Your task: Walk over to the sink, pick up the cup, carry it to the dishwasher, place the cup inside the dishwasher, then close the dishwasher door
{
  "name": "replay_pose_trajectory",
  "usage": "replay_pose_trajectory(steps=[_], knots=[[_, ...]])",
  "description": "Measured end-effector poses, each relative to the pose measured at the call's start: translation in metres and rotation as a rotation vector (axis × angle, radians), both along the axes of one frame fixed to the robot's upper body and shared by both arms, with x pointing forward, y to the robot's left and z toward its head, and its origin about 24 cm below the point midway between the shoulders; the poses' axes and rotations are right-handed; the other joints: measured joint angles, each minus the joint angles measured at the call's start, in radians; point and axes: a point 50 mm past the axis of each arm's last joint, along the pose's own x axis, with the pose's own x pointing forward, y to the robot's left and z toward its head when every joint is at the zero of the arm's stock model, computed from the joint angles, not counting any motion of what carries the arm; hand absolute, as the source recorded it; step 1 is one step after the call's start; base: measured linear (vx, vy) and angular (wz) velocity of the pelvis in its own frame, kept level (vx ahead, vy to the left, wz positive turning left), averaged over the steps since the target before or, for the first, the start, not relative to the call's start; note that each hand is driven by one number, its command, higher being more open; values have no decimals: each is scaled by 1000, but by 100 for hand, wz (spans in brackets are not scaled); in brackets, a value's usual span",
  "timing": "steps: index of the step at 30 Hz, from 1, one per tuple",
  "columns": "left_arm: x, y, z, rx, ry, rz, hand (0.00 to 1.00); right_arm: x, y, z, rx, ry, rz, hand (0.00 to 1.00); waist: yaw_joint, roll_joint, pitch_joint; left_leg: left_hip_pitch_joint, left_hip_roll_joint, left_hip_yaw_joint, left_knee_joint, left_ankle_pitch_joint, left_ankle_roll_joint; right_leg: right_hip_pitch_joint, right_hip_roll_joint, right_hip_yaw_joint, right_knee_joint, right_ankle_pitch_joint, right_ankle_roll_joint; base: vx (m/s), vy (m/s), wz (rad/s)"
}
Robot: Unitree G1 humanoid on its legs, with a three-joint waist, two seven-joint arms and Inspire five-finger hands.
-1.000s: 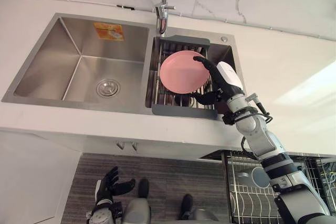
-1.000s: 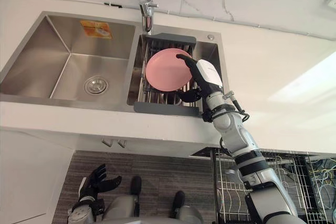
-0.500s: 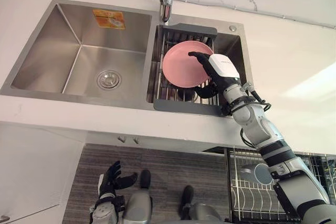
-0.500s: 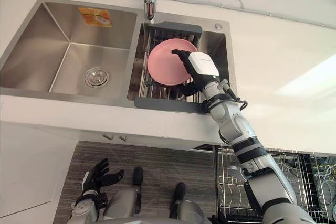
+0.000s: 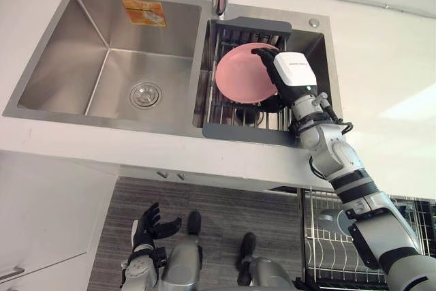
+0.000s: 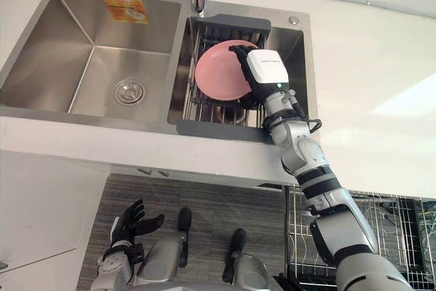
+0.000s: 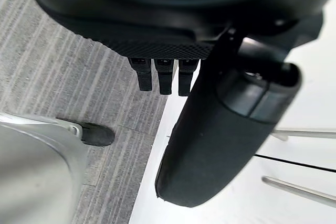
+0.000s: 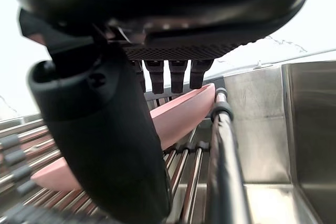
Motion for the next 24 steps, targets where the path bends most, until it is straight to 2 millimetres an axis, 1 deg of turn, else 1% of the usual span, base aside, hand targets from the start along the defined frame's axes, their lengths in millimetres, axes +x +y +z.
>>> replay_pose_trajectory(steps=[5, 7, 8, 10, 15, 19, 20, 21, 22, 24], knots=[[2, 0, 1, -4, -9, 11, 90, 3, -4, 4, 16, -21, -26, 30, 11, 2, 2, -22, -1, -9, 7, 0, 0, -13, 1, -10, 0, 0, 0, -7, -7, 7], [4, 0, 2, -11, -15, 15, 90, 3, -7, 8, 35, -57, -38, 30, 15, 5, 6, -26, -1, -14, 12, 2, 1, -13, 1, -14, 1, 0, 0, 14, -3, 8], [5, 0, 2, -13, -20, 17, 90, 3, -9, 13, 52, -85, -44, 30, 15, 6, 7, -29, -2, -18, 14, 2, 3, -13, 1, -17, 2, 0, 0, 9, -2, 8], [8, -1, 4, -14, -29, 17, 90, 4, -5, 24, 76, -134, -24, 30, 15, 7, 13, -30, -2, -18, 14, 2, 3, -13, 0, -22, 2, 0, 0, 3, -1, 3], [9, -2, 4, -14, -33, 7, 90, 2, -4, 24, 111, -144, -20, 30, 15, 7, 14, -32, -3, -17, 14, 2, 2, -13, -1, -24, 2, 0, 0, 0, 0, 0], [9, -4, 4, -12, -31, -1, 90, -15, -5, 28, 177, -204, 15, 30, 12, 7, 14, -31, 2, 13, 20, 0, 2, -12, -1, -21, 7, 0, 0, 5, 3, -1], [9, -4, 4, -13, -31, -3, 90, -22, -5, 31, 195, -239, 31, 30, 10, 7, 14, -29, 7, 27, 27, -2, 4, -11, -1, -18, 12, 0, 0, 17, 14, -4], [9, -4, 4, -13, -30, -4, 90, -30, -4, 35, 209, -277, 49, 30, 0, 7, 14, -27, 13, 57, 38, -5, 8, -7, -1, -15, 16, 0, 0, 14, 15, -5], [9, -4, 3, -13, -29, -4, 90, -34, -4, 36, 216, -295, 57, 30, -4, 7, 14, -25, 17, 69, 42, -7, 11, -3, 0, -13, 17, 0, 0, 10, 18, -6], [8, -5, 3, -13, -26, -10, 90, -54, -4, 41, 242, -372, 91, 30, -13, 7, 14, -4, 22, 97, 59, -26, 13, 16, -1, 0, 17, 0, 0, 19, 19, -20]])
